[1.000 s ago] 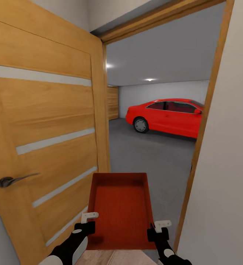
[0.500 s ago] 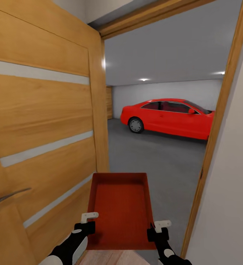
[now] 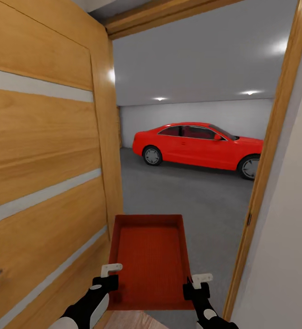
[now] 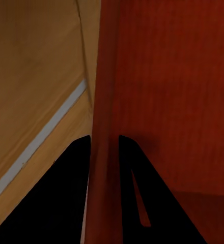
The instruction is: Move the two storage containers from the living room to the garage. In the garage, place one container on the floor and stack the other container on top of it (either order is fine).
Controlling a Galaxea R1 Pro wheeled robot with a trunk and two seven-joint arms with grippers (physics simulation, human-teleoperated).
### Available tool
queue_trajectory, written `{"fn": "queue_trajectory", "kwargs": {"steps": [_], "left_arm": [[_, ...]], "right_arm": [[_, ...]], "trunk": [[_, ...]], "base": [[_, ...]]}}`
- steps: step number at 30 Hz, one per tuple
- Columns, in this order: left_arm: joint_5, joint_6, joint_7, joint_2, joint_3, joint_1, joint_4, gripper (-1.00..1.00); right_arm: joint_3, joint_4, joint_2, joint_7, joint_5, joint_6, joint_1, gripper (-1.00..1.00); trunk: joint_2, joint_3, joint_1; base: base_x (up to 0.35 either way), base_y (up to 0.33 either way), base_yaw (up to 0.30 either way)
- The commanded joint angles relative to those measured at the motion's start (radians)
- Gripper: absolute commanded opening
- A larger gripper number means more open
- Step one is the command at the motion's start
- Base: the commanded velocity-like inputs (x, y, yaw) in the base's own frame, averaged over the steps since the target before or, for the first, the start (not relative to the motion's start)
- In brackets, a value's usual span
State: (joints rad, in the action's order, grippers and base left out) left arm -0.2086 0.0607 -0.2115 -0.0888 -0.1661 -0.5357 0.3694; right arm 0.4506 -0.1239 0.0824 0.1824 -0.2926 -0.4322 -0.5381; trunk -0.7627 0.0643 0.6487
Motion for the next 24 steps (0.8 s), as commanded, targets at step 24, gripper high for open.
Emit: {"fn": "queue_trajectory", "kwargs": {"steps": [24], "left_arm": [[-0.009, 0.005, -0.016, 0.009, -0.009, 0.0, -0.001, -1.0]], "right_arm": [[-0.012, 0.0, -0.004, 0.066, -0.011, -0.08, -0.002, -1.0]], "trunk": [[-0.001, 0.002, 0.001]], "base": [[0.205, 0.031, -0.238]]}}
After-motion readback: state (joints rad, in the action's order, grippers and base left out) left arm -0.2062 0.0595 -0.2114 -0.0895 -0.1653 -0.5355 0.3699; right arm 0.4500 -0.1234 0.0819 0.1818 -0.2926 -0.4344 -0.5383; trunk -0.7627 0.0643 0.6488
